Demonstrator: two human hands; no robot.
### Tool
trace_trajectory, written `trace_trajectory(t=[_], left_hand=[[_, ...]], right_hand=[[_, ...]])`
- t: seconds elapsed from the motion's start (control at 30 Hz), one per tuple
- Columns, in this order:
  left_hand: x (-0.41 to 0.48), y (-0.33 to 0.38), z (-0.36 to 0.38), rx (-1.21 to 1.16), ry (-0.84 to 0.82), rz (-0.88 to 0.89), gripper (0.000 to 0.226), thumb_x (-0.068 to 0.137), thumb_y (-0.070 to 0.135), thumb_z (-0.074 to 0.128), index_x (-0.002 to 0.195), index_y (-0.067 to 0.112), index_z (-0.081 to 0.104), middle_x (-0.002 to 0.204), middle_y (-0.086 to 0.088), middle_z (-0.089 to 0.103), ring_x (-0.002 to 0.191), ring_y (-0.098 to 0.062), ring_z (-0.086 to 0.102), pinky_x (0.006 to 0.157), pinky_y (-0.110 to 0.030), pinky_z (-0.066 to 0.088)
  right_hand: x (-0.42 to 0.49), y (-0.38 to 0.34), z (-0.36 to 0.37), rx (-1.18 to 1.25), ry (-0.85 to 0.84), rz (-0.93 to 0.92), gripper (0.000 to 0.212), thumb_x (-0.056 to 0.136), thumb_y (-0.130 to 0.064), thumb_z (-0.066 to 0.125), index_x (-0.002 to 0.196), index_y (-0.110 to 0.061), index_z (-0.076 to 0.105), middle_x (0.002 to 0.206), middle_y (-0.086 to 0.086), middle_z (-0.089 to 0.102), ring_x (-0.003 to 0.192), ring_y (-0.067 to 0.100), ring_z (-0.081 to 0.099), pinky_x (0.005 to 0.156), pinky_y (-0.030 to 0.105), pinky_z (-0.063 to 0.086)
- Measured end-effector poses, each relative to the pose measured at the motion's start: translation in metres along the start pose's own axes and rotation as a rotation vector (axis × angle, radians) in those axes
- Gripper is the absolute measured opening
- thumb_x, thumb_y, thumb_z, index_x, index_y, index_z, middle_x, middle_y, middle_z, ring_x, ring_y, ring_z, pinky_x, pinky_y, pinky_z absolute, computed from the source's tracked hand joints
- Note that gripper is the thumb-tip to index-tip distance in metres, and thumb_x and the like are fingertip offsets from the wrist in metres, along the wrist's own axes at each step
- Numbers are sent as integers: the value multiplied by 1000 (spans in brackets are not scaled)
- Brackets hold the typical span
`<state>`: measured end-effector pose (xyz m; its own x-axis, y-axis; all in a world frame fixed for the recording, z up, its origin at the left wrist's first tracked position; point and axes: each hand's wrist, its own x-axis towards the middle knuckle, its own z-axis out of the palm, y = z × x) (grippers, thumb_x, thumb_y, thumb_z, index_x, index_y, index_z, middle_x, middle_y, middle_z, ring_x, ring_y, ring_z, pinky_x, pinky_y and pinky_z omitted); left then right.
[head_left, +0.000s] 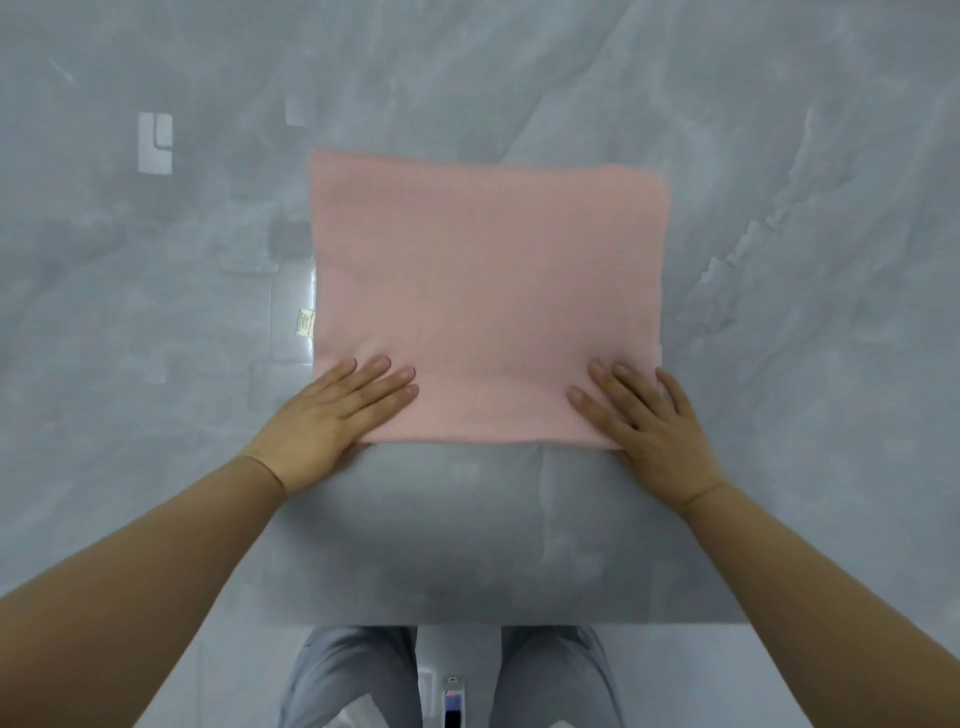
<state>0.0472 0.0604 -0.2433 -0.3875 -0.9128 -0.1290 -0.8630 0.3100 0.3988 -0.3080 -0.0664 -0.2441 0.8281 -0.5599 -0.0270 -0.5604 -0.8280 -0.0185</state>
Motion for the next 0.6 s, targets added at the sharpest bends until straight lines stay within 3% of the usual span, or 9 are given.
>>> trace_trajectory(t=[0.07, 0.13, 0.2, 0.23, 0.27, 0.33, 0.43, 0.53, 0.6], left_hand=[[1, -2, -5, -33, 50, -7, 67, 86, 8, 35, 147, 29, 18, 157, 24, -5, 145, 3, -1, 120, -18, 3], [0, -4, -13, -59, 92, -8, 52, 84, 13, 39, 135, 20, 39, 156, 13, 18, 141, -3, 21, 114, -19, 27], [-2, -6, -25, -52, 90, -43, 39, 83, 23, 43, 121, 16, 48, 130, -7, 53, 117, -16, 44, 84, -30, 55], [-3, -7, -33, -44, 95, -62, 34, 85, 29, 44, 117, 17, 50, 115, -12, 63, 105, -17, 47, 71, -32, 58], [-2, -8, -42, -62, 98, -84, 32, 85, 34, 45, 113, 19, 51, 104, -14, 70, 98, -16, 49, 66, -31, 58], [3, -10, -67, -241, 122, -193, 37, 74, 38, 53, 108, 25, 54, 94, -3, 76, 91, -8, 55, 73, -20, 51], [26, -17, -115, -638, 188, -471, 37, 59, 40, 63, 95, 47, 63, 83, 36, 67, 75, 18, 58, 71, 3, 41], [62, -39, -139, -891, 393, -717, 46, 60, 29, 70, 96, 55, 56, 85, 11, 64, 74, -3, 57, 67, -10, 49], [92, -50, -136, -901, 487, -903, 50, 69, 29, 69, 113, 42, 51, 96, -4, 58, 84, -17, 54, 74, -24, 48]], right_hand=[[7, 1, -9, -15, 54, 0, 49, 91, -6, 25, 133, -26, 39, 138, -1, 50, 122, 18, 42, 112, 37, 12], [13, 4, -16, 20, 79, -1, 43, 90, -4, 29, 125, -21, 47, 122, 2, 64, 112, 18, 54, 108, 38, 17], [20, 8, -26, 122, 50, 11, 42, 78, -9, 43, 118, -20, 51, 109, 5, 71, 96, 18, 66, 105, 36, 24], [23, 10, -33, 205, 16, 32, 44, 71, -14, 48, 115, -20, 52, 104, 6, 72, 91, 17, 67, 101, 34, 28], [28, 12, -43, 323, -20, 75, 44, 67, -20, 50, 111, -21, 53, 100, 7, 73, 91, 16, 64, 97, 32, 31], [42, 18, -71, 639, -81, 255, 44, 62, -32, 54, 105, -23, 61, 95, 4, 72, 92, 10, 56, 88, 20, 35], [69, 37, -105, 974, -87, 475, 35, 58, -31, 64, 93, -30, 62, 83, -31, 66, 83, -11, 58, 75, 1, 38], [106, 55, -114, 1112, 74, 670, 27, 73, -8, 69, 90, -28, 60, 74, -25, 65, 69, -13, 55, 66, 4, 41], [134, 59, -102, 1045, 156, 784, 24, 80, -10, 63, 104, -14, 60, 92, -8, 64, 81, -1, 57, 70, 11, 42]])
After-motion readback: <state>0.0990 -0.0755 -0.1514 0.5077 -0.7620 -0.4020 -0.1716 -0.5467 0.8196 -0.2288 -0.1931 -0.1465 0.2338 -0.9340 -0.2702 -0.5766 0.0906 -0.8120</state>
